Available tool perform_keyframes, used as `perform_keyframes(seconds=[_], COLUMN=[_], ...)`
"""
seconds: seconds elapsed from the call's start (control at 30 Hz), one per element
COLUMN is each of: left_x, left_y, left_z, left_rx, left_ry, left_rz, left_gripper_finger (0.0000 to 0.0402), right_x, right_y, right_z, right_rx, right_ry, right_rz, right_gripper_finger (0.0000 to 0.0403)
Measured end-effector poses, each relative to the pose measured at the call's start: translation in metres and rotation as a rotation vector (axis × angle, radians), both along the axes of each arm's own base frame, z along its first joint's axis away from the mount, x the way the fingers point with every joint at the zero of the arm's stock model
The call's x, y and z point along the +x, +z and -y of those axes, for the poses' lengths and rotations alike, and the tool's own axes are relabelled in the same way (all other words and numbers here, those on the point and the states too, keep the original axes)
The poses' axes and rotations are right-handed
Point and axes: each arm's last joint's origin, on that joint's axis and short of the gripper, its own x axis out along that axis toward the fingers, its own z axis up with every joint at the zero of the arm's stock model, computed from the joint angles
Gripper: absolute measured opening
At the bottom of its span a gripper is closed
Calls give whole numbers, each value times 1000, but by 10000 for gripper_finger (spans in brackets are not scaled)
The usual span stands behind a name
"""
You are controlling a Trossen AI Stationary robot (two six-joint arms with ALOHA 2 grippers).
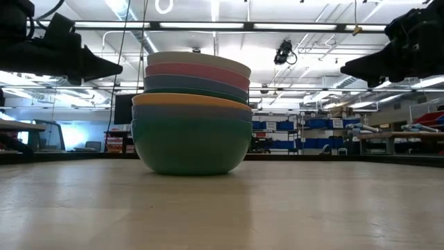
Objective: Nest bowls inside each other
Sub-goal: Return to Home Position
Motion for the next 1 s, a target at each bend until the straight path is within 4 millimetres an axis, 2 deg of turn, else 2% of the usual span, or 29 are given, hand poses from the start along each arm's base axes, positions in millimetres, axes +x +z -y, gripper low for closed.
perform_keyframes(seconds=[0.1,0.23,0.33,0.73,1.0], left_x=[2,5,5,5,5], left_y=[0,-6,-8,-8,-9], left_z=[2,7,7,3,4], left_rx=[-8,-53,-92,-87,-111], left_ry=[-102,-353,-425,-381,-422], left_rz=[7,-36,-37,-41,-38], left_gripper_finger=[106,106,106,106,106], right_x=[0,-1,-1,0,0], right_y=[-1,-1,-1,-7,-9], right_z=[1,3,3,3,2], right_rx=[-2,-3,-3,32,79], right_ry=[-27,-48,-50,-36,-24], right_rz=[-8,-8,-8,-70,-83], right_gripper_finger=[107,107,107,107,107])
